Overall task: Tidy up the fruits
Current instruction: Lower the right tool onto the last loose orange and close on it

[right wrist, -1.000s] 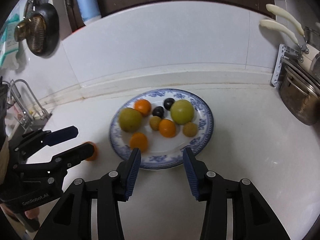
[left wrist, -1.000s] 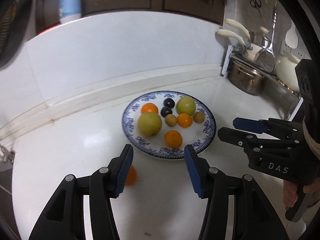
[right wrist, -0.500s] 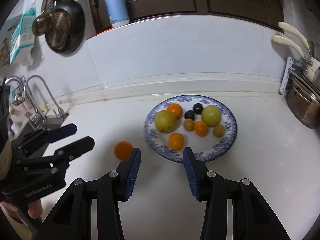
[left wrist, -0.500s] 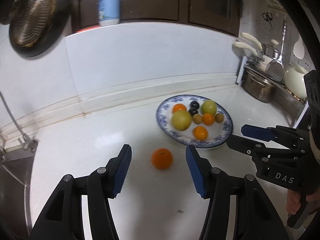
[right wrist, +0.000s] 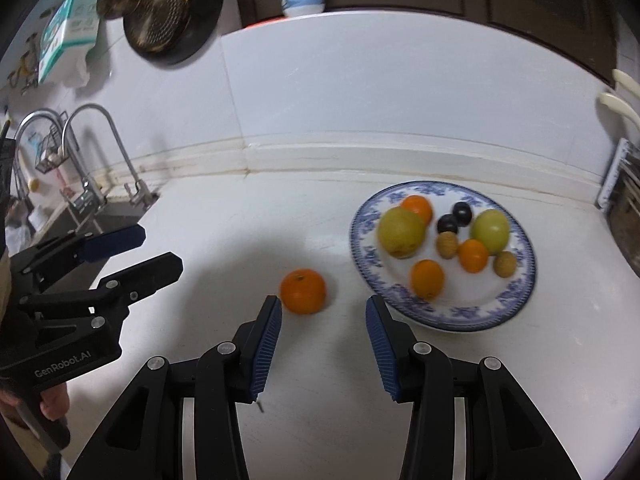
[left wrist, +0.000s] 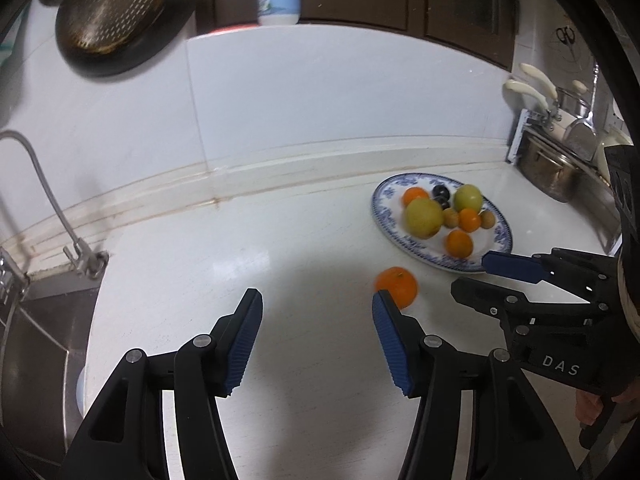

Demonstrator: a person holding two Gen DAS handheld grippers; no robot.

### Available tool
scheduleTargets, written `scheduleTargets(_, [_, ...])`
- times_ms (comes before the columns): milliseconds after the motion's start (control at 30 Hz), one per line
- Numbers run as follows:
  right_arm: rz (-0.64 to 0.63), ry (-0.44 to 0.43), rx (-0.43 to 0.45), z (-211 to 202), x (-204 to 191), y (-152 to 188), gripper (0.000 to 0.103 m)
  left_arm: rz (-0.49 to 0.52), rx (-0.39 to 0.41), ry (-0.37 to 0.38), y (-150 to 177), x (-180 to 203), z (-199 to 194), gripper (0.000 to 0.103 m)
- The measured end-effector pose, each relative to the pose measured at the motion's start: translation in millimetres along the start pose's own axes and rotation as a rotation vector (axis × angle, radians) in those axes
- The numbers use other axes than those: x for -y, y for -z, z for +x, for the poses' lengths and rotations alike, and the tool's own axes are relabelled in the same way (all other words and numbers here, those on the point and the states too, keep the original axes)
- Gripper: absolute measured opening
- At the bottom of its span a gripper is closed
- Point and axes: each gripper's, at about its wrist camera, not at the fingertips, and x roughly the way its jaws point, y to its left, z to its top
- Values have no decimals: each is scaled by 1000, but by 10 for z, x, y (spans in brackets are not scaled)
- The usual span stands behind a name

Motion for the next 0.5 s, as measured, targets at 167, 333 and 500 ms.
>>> scheduleTargets(167, [-11,-17,-32,219,-97,-35,45,-13,-31,-10,64,-123,107,56])
scheduleTargets(333, [-7,-26,-81,471,-121,-58,45,-14,-60,-15,119,-183,228,56])
scheduleTargets(500, [-3,-31,-129,683,-122,-41,45,-16,-83,-15,137,-217,346,56])
